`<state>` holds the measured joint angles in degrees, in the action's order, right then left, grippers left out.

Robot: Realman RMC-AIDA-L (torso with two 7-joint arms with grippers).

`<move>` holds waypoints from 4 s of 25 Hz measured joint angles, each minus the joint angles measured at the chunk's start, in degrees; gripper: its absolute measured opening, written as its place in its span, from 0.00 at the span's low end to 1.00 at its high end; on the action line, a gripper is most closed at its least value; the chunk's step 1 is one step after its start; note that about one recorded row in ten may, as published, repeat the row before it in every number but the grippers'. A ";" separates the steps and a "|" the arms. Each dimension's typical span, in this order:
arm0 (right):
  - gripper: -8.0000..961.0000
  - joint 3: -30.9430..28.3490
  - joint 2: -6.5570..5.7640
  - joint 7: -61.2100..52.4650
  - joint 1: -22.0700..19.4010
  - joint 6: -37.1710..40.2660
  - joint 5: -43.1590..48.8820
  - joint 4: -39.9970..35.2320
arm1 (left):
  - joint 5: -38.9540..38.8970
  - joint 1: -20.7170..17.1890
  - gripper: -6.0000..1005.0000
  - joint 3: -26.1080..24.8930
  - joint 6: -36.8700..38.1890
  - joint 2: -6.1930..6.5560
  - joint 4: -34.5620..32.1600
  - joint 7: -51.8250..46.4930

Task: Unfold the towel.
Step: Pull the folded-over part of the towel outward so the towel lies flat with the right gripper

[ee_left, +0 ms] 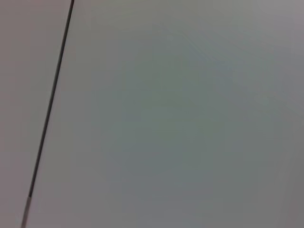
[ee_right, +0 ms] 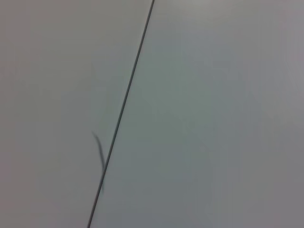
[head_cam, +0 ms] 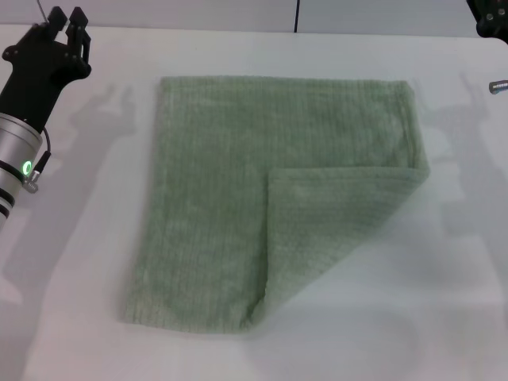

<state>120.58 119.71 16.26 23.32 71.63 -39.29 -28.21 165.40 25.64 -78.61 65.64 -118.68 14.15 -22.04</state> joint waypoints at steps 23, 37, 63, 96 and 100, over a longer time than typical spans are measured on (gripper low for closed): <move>0.84 0.87 0.09 -0.26 -0.03 0.05 0.09 -0.13 | 0.01 10.23 0.01 13.38 -24.95 0.29 0.71 -5.20; 0.84 0.97 0.03 -0.29 0.17 -0.05 0.02 -0.10 | 0.00 14.35 0.01 13.98 -39.71 0.03 0.45 -7.23; 0.84 1.50 0.00 -0.44 0.74 -1.55 0.01 -0.91 | -0.25 14.03 0.03 19.99 -40.72 -0.14 0.98 -7.31; 0.84 -20.71 -0.87 -0.80 7.91 -106.09 5.13 -51.51 | 0.00 13.30 0.04 19.99 -40.63 0.03 2.18 -6.92; 0.84 -22.40 -0.84 0.32 11.73 -116.09 5.01 -51.33 | 0.01 13.27 0.04 19.99 -40.66 0.04 2.20 -7.04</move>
<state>98.18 118.87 16.58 35.05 -44.45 -34.27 -79.54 165.41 38.91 -58.62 24.98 -118.65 16.35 -29.08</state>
